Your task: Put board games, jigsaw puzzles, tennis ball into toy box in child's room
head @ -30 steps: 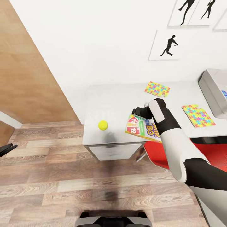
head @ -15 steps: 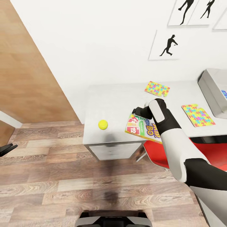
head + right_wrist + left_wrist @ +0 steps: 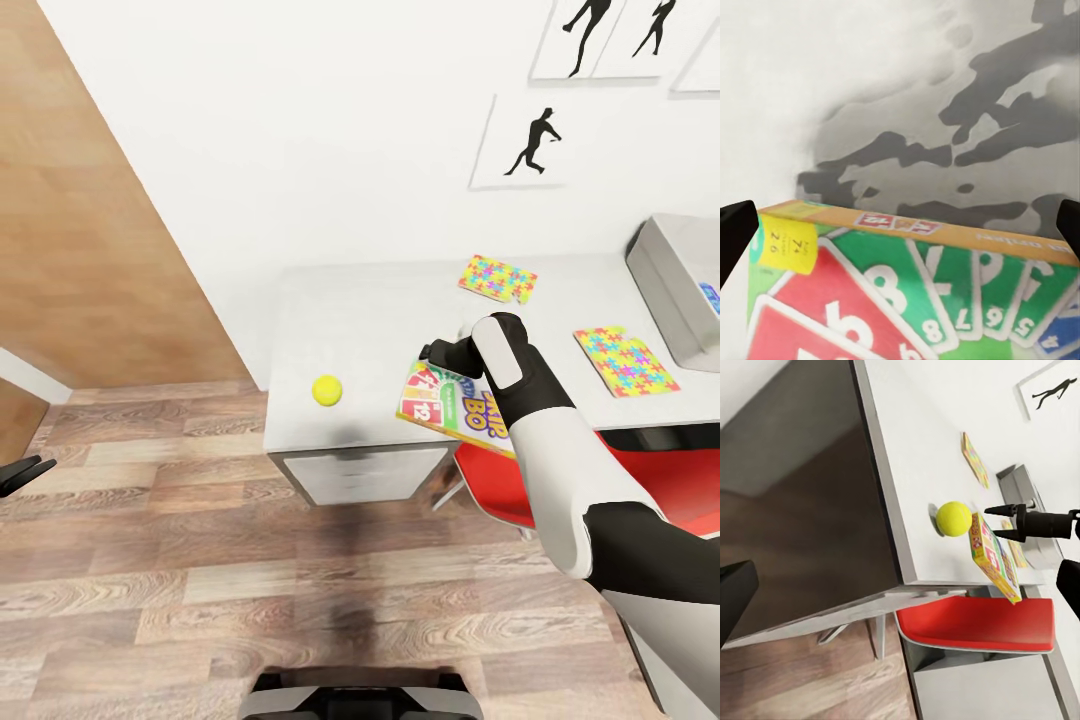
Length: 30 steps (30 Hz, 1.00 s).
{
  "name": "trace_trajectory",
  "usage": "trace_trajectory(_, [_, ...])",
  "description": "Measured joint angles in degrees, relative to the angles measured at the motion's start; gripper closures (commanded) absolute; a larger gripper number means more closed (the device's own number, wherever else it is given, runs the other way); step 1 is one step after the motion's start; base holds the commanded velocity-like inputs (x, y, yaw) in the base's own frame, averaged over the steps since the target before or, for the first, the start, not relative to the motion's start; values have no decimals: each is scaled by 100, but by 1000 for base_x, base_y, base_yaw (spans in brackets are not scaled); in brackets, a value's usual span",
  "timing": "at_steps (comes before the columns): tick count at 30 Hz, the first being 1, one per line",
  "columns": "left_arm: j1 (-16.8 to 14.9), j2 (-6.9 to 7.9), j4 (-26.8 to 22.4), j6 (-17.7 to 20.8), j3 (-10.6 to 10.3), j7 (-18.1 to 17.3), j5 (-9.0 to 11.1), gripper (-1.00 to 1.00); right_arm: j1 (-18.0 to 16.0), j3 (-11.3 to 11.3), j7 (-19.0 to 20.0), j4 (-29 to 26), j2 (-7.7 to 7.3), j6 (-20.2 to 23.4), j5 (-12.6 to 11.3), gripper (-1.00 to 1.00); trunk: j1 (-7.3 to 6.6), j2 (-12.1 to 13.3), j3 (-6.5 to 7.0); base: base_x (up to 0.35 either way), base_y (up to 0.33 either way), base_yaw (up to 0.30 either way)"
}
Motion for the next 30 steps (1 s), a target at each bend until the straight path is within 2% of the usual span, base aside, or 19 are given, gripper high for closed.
trace_trajectory(30, [0, 8, 0, 0, 0, 0, 0, -100, 0, 0, 0, -1, 16, -16, 0, -100, 0, 0, 0, -23, 0, 0])
